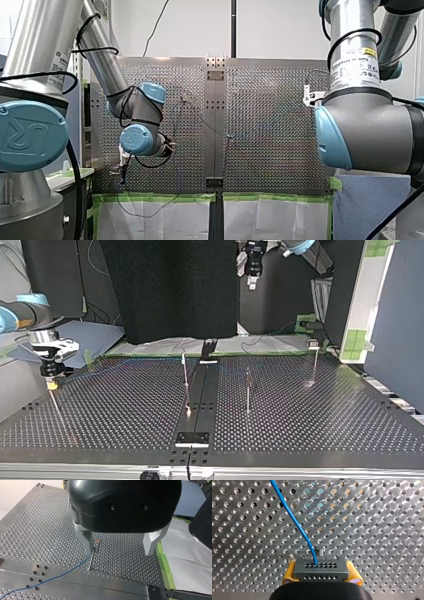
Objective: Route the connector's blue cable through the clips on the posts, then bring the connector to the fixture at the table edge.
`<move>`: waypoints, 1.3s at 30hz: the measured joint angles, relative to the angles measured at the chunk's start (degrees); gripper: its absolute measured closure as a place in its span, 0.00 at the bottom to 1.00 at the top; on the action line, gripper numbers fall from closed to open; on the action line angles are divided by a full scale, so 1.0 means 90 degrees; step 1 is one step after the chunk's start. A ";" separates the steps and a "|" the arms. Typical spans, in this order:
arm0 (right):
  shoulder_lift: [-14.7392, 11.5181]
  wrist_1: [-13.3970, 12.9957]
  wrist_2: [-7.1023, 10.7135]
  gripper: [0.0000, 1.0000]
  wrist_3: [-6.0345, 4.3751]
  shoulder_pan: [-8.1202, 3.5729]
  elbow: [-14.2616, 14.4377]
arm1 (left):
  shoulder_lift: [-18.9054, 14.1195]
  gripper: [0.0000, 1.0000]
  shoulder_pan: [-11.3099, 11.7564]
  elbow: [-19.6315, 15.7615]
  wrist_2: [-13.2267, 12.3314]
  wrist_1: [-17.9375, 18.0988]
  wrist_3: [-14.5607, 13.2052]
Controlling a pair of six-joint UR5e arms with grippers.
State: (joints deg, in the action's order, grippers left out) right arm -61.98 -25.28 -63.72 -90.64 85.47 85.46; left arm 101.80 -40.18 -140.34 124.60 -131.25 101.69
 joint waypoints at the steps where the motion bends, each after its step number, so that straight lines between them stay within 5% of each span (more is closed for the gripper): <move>1: -0.0002 0.0000 -0.0005 1.00 -0.0003 0.0000 -0.0001 | 0.0000 0.00 0.0000 0.0000 0.0000 0.0000 0.0000; 17: -0.0005 0.0012 -0.0070 0.90 -0.0001 0.0000 -0.0005 | 0.0000 0.00 0.0005 0.0000 -0.0001 0.0002 0.0000; 20: -0.0007 0.0111 0.0207 0.80 -0.0023 -0.0004 -0.0031 | 0.0000 0.00 0.0007 0.0000 -0.0001 0.0002 0.0000; 25: -0.0008 0.0117 0.0222 0.49 -0.0025 0.0001 -0.0027 | 0.0000 0.00 0.0009 0.0000 0.0004 0.0002 0.0000; 28: -0.0005 0.0117 0.0222 0.40 -0.0026 0.0001 -0.0027 | -0.0001 0.00 0.0009 -0.0001 0.0008 0.0002 0.0000; 35: -0.0004 0.0118 0.0222 0.37 -0.0026 0.0001 -0.0026 | 0.0000 0.00 0.0009 0.0000 0.0017 0.0002 0.0000; 39: -0.0004 0.0118 0.0222 0.22 -0.0025 0.0001 -0.0026 | 0.0000 0.00 0.0009 -0.0001 0.0017 0.0000 0.0000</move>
State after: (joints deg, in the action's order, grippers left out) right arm -62.01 -24.22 -61.73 -90.87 85.48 85.23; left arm 101.80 -40.10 -140.35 124.75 -131.25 101.69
